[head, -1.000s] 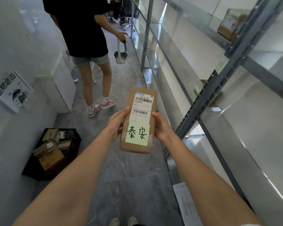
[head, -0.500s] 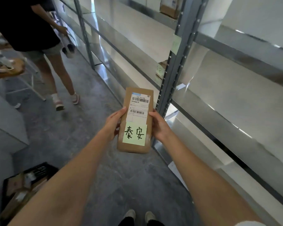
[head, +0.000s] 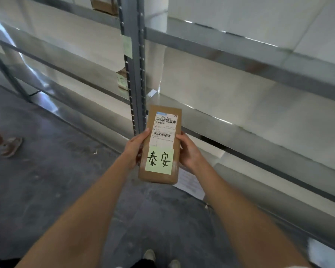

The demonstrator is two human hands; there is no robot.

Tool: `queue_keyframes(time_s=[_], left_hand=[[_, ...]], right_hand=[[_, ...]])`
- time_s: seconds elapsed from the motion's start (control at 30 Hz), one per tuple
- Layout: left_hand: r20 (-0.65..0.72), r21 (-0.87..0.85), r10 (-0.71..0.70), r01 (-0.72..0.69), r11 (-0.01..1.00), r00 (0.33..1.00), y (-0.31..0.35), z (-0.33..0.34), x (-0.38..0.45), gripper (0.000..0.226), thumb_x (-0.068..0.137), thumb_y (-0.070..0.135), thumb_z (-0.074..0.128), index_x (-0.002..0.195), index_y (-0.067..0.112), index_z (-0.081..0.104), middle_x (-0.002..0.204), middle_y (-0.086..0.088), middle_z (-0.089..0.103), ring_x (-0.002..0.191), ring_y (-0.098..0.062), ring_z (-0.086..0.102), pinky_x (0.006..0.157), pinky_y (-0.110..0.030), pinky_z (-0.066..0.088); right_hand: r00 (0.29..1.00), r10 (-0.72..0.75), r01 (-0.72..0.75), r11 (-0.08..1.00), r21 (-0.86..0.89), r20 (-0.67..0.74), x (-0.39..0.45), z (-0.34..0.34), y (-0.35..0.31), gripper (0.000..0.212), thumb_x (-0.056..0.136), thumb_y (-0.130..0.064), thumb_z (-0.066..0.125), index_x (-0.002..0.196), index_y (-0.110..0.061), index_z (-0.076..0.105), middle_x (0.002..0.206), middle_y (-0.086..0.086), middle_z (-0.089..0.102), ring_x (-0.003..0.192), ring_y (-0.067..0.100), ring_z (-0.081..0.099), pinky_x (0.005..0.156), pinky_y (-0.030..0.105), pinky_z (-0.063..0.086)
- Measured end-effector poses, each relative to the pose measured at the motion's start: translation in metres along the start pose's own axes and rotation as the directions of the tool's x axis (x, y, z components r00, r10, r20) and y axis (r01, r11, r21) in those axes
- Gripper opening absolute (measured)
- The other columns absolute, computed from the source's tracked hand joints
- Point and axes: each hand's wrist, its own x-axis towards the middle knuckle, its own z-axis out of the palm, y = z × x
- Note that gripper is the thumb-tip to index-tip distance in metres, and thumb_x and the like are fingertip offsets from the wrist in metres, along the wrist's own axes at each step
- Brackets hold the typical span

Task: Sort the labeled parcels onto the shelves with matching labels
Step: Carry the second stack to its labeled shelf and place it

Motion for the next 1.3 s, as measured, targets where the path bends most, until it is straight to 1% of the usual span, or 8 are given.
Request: queue_keyframes(time_s=[0.13, 0.4, 0.5, 0.8, 0.97, 1.1, 1.23, 1.3], left_hand=[[0.109, 0.086, -0.013, 0.003, 0.996, 0.994, -0.009, 0.051, 0.006, 0.057, 0.073, 0.058, 0.075, 0.111, 0.015, 0.071, 0.101, -0.012, 0.077, 0.098, -0.035, 0.071, 0.086, -0.052, 0.058], [0.325, 0.2, -0.097, 0.032, 0.979, 0.941, -0.032, 0.159, 0.001, 0.071, 0.058, 0.065, 0.078, 0.111, 0.018, 0.073, 0.101, -0.011, 0.077, 0.098, -0.037, 0.071, 0.088, -0.058, 0.056], [0.419, 0.299, -0.173, 0.044, 0.953, 0.891, -0.04, 0.194, -0.004, 0.071, 0.056, 0.065, 0.08, 0.108, 0.018, 0.073, 0.1, -0.013, 0.077, 0.099, -0.039, 0.071, 0.088, -0.06, 0.055], [0.678, 0.489, -0.322, -0.079, 0.868, 0.661, -0.059, 0.284, -0.034, 0.051, 0.077, 0.056, 0.072, 0.109, 0.016, 0.073, 0.1, -0.011, 0.077, 0.096, -0.034, 0.072, 0.089, -0.05, 0.056], [0.746, 0.554, -0.424, -0.126, 0.823, 0.514, -0.086, 0.318, -0.07, 0.071, 0.06, 0.064, 0.077, 0.11, 0.014, 0.074, 0.101, -0.013, 0.077, 0.097, -0.034, 0.072, 0.093, -0.052, 0.055], [0.758, 0.608, -0.5, -0.178, 0.774, 0.418, -0.115, 0.336, -0.119, 0.057, 0.07, 0.058, 0.076, 0.108, 0.017, 0.075, 0.099, -0.01, 0.078, 0.096, -0.032, 0.072, 0.092, -0.05, 0.056], [0.782, 0.611, -0.537, -0.222, 0.759, 0.316, -0.15, 0.351, -0.178, 0.069, 0.068, 0.057, 0.076, 0.12, 0.012, 0.067, 0.101, -0.014, 0.076, 0.089, -0.032, 0.074, 0.075, -0.045, 0.061], [0.79, 0.607, -0.54, -0.246, 0.756, 0.289, -0.168, 0.353, -0.21, 0.051, 0.081, 0.048, 0.072, 0.115, 0.01, 0.066, 0.097, -0.014, 0.076, 0.077, -0.026, 0.073, 0.055, -0.03, 0.059]], right_hand=[[0.993, -0.054, 0.061, 0.997, 0.055, -0.109, -0.031, -0.045, -0.018, 0.05, 0.085, -0.024, 0.066, 0.135, -0.022, 0.058, 0.132, 0.011, 0.063, 0.115, 0.028, 0.055, 0.111, 0.048, 0.039], [0.929, -0.158, 0.202, 0.974, 0.1, -0.333, -0.1, -0.122, -0.043, 0.039, 0.09, -0.025, 0.061, 0.129, -0.023, 0.057, 0.118, 0.004, 0.065, 0.104, 0.023, 0.056, 0.086, 0.035, 0.05], [0.877, -0.185, 0.262, 0.958, 0.119, -0.444, -0.124, -0.149, -0.04, 0.047, 0.088, -0.027, 0.063, 0.133, -0.021, 0.055, 0.122, 0.006, 0.065, 0.108, 0.025, 0.056, 0.094, 0.04, 0.048], [0.631, -0.248, 0.524, 0.835, 0.168, -0.735, -0.199, -0.182, -0.022, 0.051, 0.087, -0.027, 0.065, 0.136, -0.024, 0.052, 0.126, 0.006, 0.063, 0.113, 0.028, 0.055, 0.109, 0.049, 0.043], [0.472, -0.206, 0.613, 0.775, 0.151, -0.857, -0.258, -0.178, -0.004, 0.046, 0.087, -0.032, 0.063, 0.131, -0.019, 0.056, 0.09, -0.002, 0.064, 0.07, 0.01, 0.061, 0.061, 0.024, 0.049], [0.36, -0.095, 0.655, 0.735, 0.179, -0.928, -0.314, -0.176, 0.017, 0.027, 0.09, -0.034, 0.059, 0.108, -0.013, 0.059, 0.07, -0.004, 0.06, 0.055, 0.008, 0.053, 0.053, 0.02, 0.042], [0.209, -0.061, 0.717, 0.689, 0.11, -0.976, -0.375, -0.179, 0.046, 0.03, 0.09, -0.034, 0.06, 0.112, -0.012, 0.062, 0.092, 0.004, 0.067, 0.076, 0.016, 0.059, 0.078, 0.033, 0.046], [0.134, -0.037, 0.721, 0.689, 0.072, -0.99, -0.404, -0.177, 0.062, 0.038, 0.092, -0.036, 0.06, 0.12, -0.01, 0.062, 0.103, 0.007, 0.067, 0.087, 0.02, 0.062, 0.093, 0.041, 0.05]])
